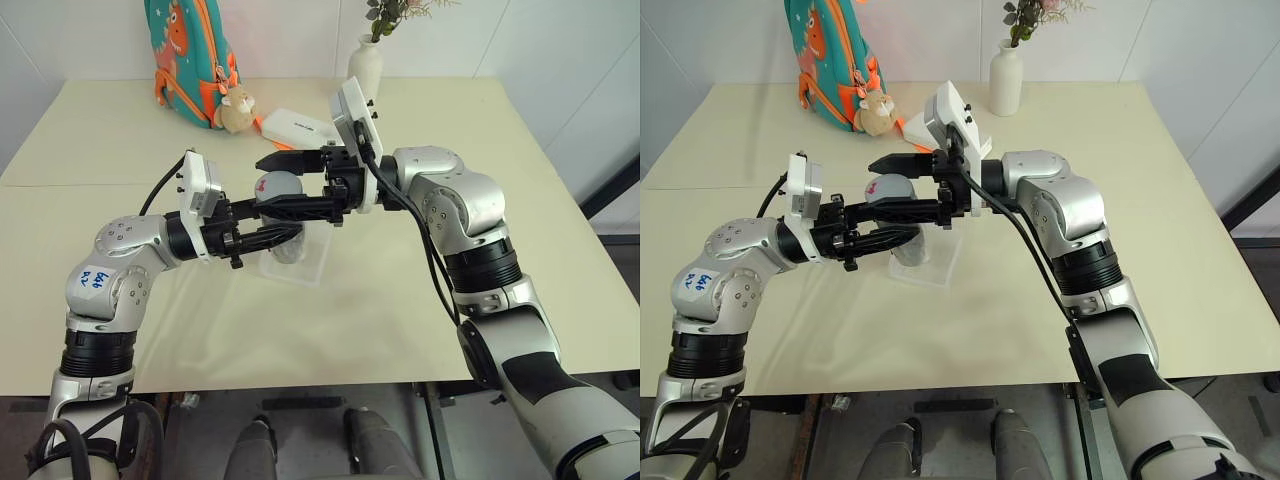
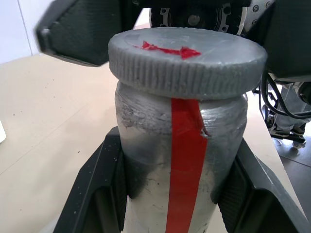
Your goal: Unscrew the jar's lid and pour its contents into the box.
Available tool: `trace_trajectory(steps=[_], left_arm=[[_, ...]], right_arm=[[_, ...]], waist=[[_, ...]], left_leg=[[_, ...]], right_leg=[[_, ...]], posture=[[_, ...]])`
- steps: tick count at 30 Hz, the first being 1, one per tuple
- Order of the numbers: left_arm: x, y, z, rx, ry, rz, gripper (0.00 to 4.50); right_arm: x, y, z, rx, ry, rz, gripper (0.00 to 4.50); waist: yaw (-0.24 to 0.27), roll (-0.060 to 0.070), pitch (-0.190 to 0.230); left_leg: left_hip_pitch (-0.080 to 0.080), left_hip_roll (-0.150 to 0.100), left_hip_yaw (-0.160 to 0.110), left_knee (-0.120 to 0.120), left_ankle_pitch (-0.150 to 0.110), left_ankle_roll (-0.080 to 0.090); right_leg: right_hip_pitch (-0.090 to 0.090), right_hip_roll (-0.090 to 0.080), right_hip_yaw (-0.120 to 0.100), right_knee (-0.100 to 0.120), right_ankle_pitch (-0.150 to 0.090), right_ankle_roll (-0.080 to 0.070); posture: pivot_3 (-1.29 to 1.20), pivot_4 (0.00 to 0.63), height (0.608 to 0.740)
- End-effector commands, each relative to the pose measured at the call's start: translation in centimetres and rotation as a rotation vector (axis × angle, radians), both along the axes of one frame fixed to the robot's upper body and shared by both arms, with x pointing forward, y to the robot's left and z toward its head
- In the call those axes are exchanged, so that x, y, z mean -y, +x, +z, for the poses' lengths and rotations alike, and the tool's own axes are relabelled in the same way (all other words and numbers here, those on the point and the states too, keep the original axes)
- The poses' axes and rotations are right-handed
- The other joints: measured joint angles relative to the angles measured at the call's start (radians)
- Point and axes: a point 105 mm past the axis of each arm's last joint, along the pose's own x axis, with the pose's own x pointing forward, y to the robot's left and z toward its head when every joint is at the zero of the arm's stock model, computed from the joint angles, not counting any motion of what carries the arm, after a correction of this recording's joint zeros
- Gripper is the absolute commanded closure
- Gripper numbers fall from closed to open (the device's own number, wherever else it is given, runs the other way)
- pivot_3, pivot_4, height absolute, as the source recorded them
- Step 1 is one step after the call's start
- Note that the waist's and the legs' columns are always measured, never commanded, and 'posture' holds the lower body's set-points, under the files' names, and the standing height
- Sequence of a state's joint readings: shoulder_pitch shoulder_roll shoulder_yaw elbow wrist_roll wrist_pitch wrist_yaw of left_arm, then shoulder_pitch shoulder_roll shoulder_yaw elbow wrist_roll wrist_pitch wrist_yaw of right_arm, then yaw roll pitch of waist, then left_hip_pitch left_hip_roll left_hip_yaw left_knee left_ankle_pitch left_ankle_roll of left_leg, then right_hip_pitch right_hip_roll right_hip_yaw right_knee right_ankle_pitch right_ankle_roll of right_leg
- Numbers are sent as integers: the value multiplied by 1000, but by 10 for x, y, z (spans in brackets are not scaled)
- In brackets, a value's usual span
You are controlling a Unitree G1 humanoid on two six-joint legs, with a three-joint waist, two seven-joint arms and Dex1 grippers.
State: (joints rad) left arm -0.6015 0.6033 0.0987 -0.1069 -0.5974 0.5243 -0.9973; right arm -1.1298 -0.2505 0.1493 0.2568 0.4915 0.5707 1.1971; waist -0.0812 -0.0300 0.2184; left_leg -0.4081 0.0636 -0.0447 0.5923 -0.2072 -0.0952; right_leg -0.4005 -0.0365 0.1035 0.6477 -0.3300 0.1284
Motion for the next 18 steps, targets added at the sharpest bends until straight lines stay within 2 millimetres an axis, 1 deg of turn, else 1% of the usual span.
trace_trajectory(steps=[1,4,5,9,12,14,16,17,18], left_arm=[[1,-8,14,55,-1,-23,2549],[0,-9,13,49,3,-22,2549],[-1,-9,12,47,3,-20,2549],[-3,-10,10,40,3,-13,2549],[-4,-12,8,36,5,-7,2549],[-6,-13,6,33,4,2,2549],[-11,-14,5,29,1,20,2549],[-14,-14,5,29,-2,33,2549],[-17,-14,5,28,-6,45,2549]], right_arm=[[-2,-10,13,39,39,32,1924],[-1,-10,20,12,84,31,1924],[0,-11,26,-21,121,34,1924],[12,-15,61,-184,322,57,1924],[28,-16,82,-237,440,27,1924],[39,-18,83,-211,452,-24,1924],[55,-9,75,-195,455,-141,1924],[65,-1,65,-167,445,-231,1924],[75,8,51,-128,400,-329,1924]], waist=[[0,0,0],[0,0,0],[0,0,0],[1,0,0],[2,0,0],[2,0,0],[3,0,0],[3,0,0],[4,0,0]], left_leg=[[0,0,0,0,0,0],[0,0,0,0,0,0],[0,0,0,0,0,0],[0,0,0,0,0,0],[0,0,0,0,0,0],[0,0,0,0,0,0],[0,0,0,-1,0,0],[0,0,0,-1,0,0],[0,0,0,-1,0,0]], right_leg=[[0,0,0,0,0,0],[0,0,0,0,0,0],[0,0,0,0,0,0],[0,0,0,1,0,0],[0,0,0,1,0,0],[0,0,0,0,0,0],[0,0,0,0,0,0],[0,0,0,-1,0,0],[0,0,0,-1,0,0]], posture=[[0,150,740],[0,150,740],[0,150,740],[0,150,740],[0,150,740],[0,150,740],[0,150,740],[0,150,740],[0,150,740]])
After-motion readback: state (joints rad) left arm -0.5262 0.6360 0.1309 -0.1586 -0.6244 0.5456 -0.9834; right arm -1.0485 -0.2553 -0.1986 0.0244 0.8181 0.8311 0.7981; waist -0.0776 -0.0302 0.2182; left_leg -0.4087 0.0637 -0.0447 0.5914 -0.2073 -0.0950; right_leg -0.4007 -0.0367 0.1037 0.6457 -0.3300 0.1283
